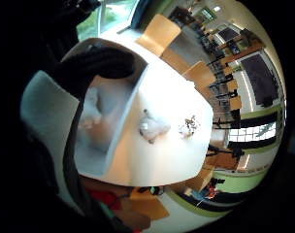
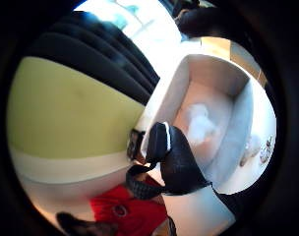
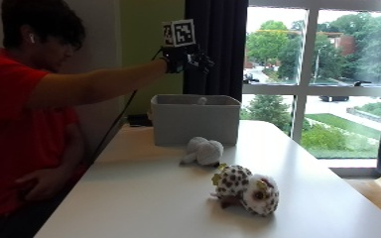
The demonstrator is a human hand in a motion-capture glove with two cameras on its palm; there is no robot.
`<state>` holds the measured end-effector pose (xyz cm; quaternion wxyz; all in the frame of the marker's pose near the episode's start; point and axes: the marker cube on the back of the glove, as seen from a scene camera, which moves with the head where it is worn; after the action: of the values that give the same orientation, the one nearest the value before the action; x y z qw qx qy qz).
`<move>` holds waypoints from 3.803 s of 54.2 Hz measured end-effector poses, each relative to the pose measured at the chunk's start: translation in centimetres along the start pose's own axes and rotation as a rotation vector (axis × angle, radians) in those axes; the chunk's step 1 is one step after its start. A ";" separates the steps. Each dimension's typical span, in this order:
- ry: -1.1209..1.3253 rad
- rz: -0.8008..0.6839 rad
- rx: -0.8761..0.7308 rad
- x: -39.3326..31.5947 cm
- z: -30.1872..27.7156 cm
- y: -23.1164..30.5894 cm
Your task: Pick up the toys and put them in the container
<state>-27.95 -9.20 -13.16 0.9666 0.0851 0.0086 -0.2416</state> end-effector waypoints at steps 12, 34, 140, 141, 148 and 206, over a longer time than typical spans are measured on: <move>0.013 0.053 0.026 6.9 -1.3 4.2; 0.041 0.183 0.085 19.6 -3.0 14.2; 0.114 0.191 0.070 23.4 0.0 19.4; 0.119 0.194 0.071 23.4 0.0 19.3; 0.108 0.219 0.089 22.7 -0.1 18.8; 0.169 0.149 0.090 23.2 0.4 19.7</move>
<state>1.75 -2.91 -10.93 0.9729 0.1489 0.0730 -0.1610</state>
